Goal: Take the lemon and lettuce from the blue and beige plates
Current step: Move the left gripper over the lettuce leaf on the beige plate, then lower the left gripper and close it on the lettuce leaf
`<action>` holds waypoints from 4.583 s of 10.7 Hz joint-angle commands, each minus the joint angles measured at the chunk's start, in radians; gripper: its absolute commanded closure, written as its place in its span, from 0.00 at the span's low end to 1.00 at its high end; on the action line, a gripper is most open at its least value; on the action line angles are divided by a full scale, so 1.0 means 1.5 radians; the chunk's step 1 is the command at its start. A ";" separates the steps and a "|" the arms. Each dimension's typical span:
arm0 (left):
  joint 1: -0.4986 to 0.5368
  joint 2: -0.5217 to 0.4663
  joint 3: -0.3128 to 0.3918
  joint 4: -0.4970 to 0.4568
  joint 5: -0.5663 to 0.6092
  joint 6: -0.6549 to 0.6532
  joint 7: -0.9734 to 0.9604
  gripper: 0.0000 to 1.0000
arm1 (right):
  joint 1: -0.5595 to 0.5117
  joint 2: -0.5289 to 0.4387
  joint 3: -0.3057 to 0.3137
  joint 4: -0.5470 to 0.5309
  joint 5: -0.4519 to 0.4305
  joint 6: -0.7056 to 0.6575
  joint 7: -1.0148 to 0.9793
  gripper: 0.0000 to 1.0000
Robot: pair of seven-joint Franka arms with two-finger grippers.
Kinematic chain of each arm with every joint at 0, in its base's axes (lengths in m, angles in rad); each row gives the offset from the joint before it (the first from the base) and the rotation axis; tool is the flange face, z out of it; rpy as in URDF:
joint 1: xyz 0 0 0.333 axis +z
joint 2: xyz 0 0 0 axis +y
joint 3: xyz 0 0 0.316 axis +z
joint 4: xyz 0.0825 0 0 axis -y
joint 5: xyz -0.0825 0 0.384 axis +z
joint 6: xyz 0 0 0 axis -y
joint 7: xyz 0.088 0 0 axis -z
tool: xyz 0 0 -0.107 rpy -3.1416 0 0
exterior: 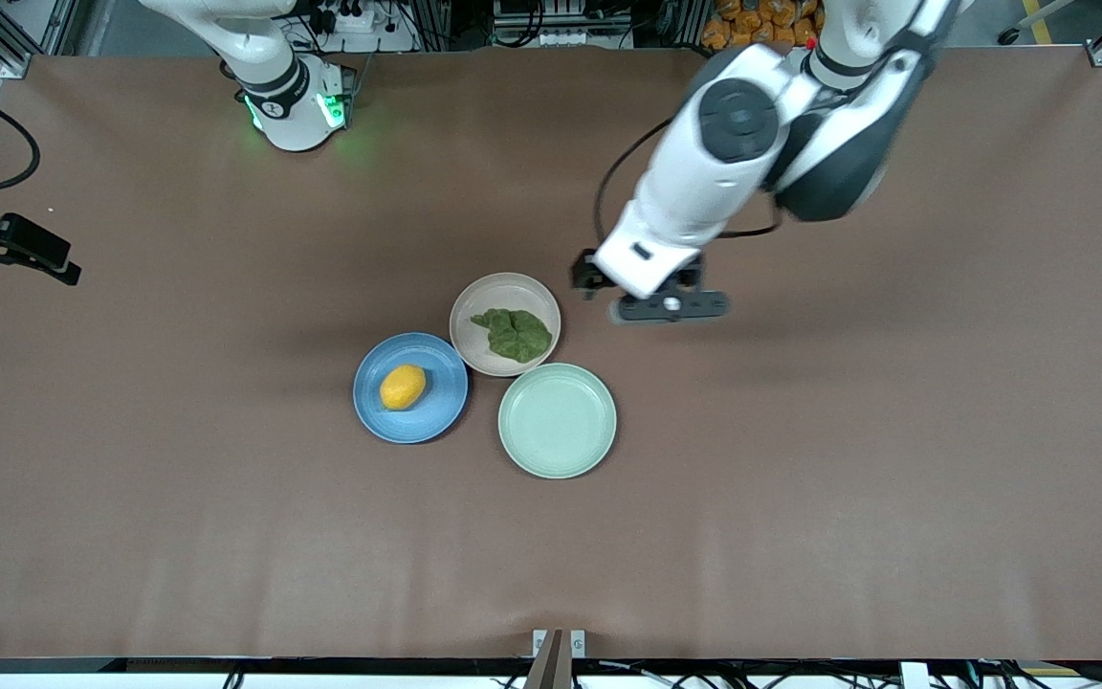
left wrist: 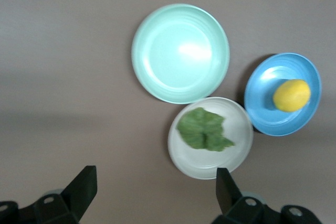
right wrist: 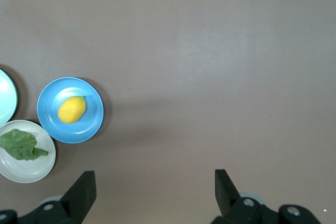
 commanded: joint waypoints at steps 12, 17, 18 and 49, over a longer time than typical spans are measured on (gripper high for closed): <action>-0.126 0.204 0.002 0.015 0.207 0.311 0.100 0.00 | 0.017 -0.001 -0.003 0.001 0.002 -0.020 0.009 0.00; -0.149 0.240 0.002 0.013 0.289 0.335 0.138 0.00 | 0.018 -0.006 -0.004 -0.006 0.002 -0.014 0.010 0.00; -0.155 0.247 0.002 0.013 0.306 0.335 0.138 0.00 | 0.017 -0.006 -0.004 -0.008 0.002 -0.017 0.010 0.00; -0.145 0.281 0.020 0.025 0.365 0.300 0.189 1.00 | 0.018 -0.014 -0.001 -0.018 0.002 -0.016 0.011 0.00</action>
